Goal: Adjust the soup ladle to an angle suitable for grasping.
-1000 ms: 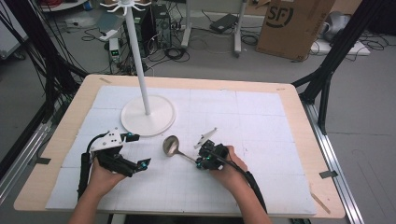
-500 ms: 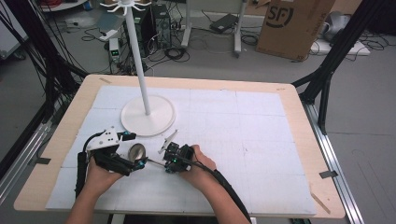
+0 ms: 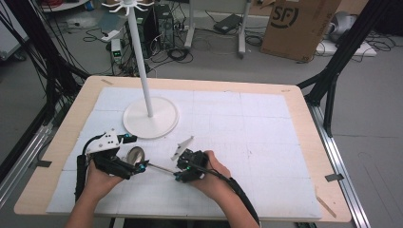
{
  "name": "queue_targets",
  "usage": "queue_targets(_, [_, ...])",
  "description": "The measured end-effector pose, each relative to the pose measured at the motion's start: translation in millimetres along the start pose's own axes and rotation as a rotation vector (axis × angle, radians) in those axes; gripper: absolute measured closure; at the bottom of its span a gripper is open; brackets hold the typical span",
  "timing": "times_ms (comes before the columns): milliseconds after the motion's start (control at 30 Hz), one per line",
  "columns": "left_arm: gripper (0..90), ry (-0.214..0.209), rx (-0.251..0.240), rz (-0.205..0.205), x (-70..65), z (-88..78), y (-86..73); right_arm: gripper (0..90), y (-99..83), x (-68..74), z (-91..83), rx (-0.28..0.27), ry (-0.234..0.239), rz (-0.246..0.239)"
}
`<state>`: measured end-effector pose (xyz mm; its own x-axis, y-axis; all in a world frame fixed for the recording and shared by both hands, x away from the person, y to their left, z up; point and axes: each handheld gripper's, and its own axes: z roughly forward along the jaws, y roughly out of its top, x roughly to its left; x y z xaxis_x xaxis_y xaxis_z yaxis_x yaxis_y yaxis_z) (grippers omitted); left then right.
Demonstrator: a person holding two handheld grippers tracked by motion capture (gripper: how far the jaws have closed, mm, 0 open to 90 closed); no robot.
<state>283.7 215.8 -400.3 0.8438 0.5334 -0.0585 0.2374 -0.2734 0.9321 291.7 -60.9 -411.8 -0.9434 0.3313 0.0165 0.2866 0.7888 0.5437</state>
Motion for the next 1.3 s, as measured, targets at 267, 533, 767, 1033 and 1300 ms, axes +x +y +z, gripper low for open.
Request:
queue_targets(267, [1.7, -0.004, 0.011, 0.003, -1.9, 1.1, -0.1, 65.0, -57.3, 4.5, -27.7, 0.002, -0.023, 0.045])
queue_targets(533, [1.7, -0.007, 0.015, 0.002, -2.7, 1.5, -0.6, 71.7, -75.7, 2.6, -31.6, 0.020, -0.024, 0.035])
queue_targets(767, [1.7, -0.008, 0.011, 0.002, -2.5, 1.2, 0.0, 72.4, -56.6, 3.7, -19.3, 0.018, 0.018, -0.001])
queue_targets(1033, [1.7, -0.008, 0.013, 0.003, -3.1, 1.3, 0.1, 72.3, -34.5, 9.9, -3.9, 0.012, 0.039, -0.037])
queue_targets(1300, [1.7, -0.005, 0.019, 0.008, -3.4, 0.4, 0.1, 62.3, -38.7, 3.0, -7.7, 0.010, -0.004, -0.007])
